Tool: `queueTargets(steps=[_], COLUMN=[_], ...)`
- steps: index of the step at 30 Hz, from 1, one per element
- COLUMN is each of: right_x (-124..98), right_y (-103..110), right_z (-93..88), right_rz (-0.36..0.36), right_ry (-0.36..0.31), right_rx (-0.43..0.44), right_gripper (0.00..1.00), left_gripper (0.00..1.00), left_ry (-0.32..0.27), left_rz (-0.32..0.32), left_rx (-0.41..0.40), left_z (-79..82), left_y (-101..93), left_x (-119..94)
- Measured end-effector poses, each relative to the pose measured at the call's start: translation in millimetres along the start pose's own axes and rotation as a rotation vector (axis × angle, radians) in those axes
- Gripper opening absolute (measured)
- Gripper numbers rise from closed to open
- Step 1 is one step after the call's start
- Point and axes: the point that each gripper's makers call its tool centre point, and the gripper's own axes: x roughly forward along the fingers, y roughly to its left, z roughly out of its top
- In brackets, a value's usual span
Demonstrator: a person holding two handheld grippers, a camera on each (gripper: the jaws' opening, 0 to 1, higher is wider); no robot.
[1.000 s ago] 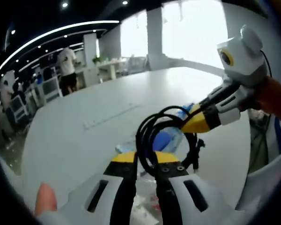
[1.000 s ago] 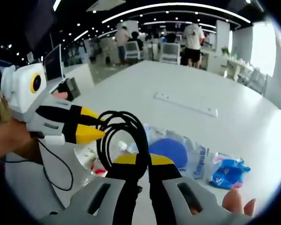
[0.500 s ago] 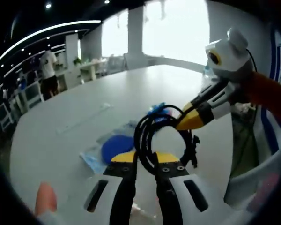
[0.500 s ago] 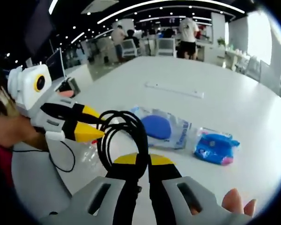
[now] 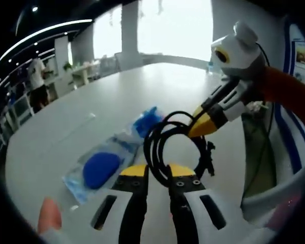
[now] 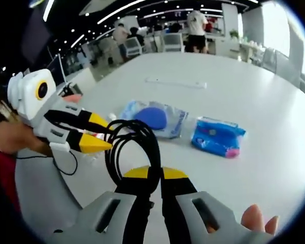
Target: Arrange the tabletop items into an orderly group along one side of the table until the central work area is clear of visible clutter.
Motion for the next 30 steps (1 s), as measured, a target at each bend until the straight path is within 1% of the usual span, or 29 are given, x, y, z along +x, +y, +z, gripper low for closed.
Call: queueTargets(steps=[8,9,13,16,23,30], right_x=[9.0,13.4,23.8,32.1,45.8,57.9], right_y=[-17.3,-20.7,-27.1,-32.6,-44.0,-52.4], right_z=[-19.7,-24.4,-32.9,-38.7,-43.1,-45.0], right_rz=[0.034,0.045,0.058,0.07,0.082,0.085], right_ry=[0.043,0.055,0.079,0.095,0.118,0.129], right_rx=[0.044,0.058,0.073,0.09,0.115,0.139], right_gripper=[0.06,0.06,0.06,0.06,0.06,0.06], left_gripper=[0.12,0.12,0.12,0.12,0.12,0.12], left_ry=[0.052,0.061,0.101,0.12,0.157,0.179], left_rz=[-0.012,-0.012,-0.013,-0.011,-0.008,-0.004], left_rx=[0.011,0.009,-0.001,-0.003,-0.015,-0.025], left_z=[-9.0,-11.5,-22.8,-29.5,-40.9,-46.6], left_y=[-7.4,-7.1,-6.2,-3.8,2.8,10.1], left_x=[24.1,28.2,41.4,51.1,68.9,80.0])
